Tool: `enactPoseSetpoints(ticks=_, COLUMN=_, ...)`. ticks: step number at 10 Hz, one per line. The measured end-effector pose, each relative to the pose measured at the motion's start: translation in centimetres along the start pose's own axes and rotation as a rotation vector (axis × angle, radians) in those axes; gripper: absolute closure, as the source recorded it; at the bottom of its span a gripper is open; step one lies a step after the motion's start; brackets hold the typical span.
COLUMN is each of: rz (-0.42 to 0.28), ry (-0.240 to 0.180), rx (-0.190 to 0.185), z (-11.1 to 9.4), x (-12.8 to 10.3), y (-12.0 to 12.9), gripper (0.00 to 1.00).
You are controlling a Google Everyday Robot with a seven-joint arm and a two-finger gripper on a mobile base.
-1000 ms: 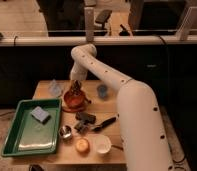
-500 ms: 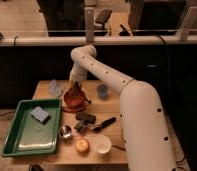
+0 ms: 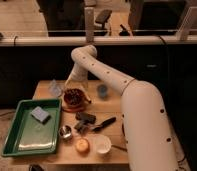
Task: Place grapes in red bowl
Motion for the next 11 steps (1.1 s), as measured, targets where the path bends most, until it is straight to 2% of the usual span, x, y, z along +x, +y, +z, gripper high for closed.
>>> enactPoseSetpoints(ticks=3, rz=-0.006, ry=-0.002, rx=-0.001, z=-0.08, x=-0.12, y=-0.14, gripper=0.2)
enactPoseSetpoints(ticks=11, rz=-0.013, ry=-0.012, rx=0.026, z=-0.23, x=-0.4, y=-0.13, gripper=0.2)
